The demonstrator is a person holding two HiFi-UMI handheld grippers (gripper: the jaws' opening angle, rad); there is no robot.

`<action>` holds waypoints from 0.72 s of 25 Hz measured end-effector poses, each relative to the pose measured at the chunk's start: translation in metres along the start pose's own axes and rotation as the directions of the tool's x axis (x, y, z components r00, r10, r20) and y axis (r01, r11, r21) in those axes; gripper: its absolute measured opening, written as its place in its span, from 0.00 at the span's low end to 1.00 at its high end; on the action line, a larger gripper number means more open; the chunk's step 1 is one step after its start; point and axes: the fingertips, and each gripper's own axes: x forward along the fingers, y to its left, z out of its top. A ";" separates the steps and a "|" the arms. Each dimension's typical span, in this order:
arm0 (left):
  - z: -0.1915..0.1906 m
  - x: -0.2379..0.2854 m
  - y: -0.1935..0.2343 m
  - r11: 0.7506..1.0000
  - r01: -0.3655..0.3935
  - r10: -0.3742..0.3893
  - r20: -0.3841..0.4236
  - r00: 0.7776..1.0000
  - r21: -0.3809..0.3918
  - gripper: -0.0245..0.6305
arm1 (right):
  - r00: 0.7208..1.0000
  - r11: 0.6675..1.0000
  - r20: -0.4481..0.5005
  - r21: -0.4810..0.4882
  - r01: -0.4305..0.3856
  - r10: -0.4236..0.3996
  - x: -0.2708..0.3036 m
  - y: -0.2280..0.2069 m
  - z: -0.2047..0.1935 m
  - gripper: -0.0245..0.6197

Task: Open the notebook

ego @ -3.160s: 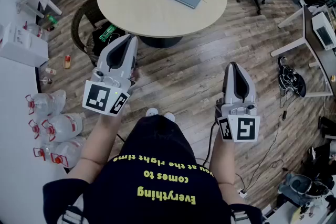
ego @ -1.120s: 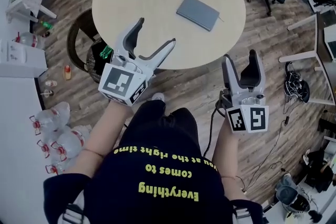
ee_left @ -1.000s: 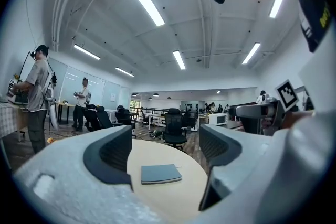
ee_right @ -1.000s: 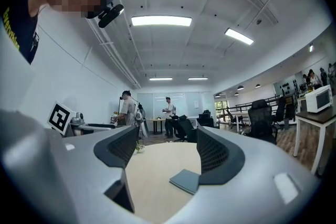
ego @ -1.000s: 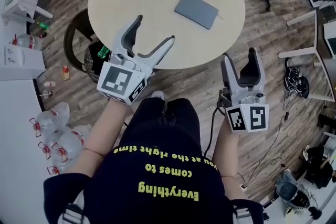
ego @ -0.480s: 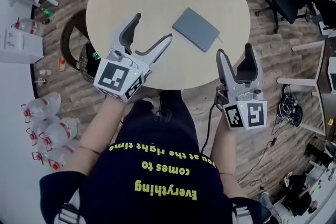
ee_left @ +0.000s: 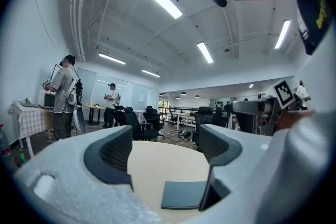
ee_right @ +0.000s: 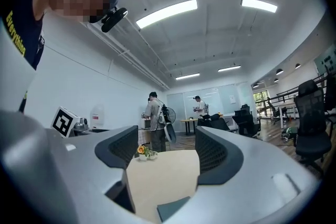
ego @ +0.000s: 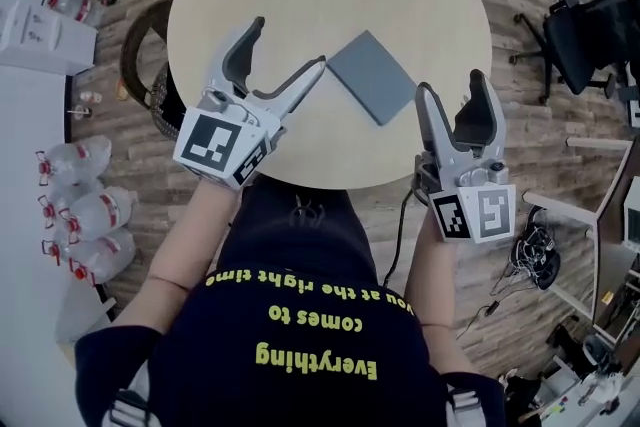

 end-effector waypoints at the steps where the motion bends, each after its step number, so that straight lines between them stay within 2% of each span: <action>1: 0.000 0.000 0.003 1.000 -0.006 0.006 0.003 1.000 -0.006 0.65 | 1.000 1.000 -0.008 0.005 -0.007 0.007 0.004 0.001 -0.004 0.58; 6: -0.003 0.004 0.019 0.999 -0.014 0.014 0.011 1.000 -0.033 0.65 | 0.999 1.000 -0.035 -0.001 -0.017 0.017 0.024 0.010 -0.012 0.57; 13: -0.007 0.018 0.043 0.998 0.045 -0.045 0.007 0.999 -0.053 0.65 | 0.997 1.000 -0.069 -0.001 0.031 -0.031 0.046 0.015 -0.026 0.54; 18: -0.014 0.025 0.062 0.997 0.042 -0.042 0.004 0.999 -0.064 0.65 | 0.992 0.999 -0.111 0.000 0.052 -0.052 0.053 0.020 -0.041 0.53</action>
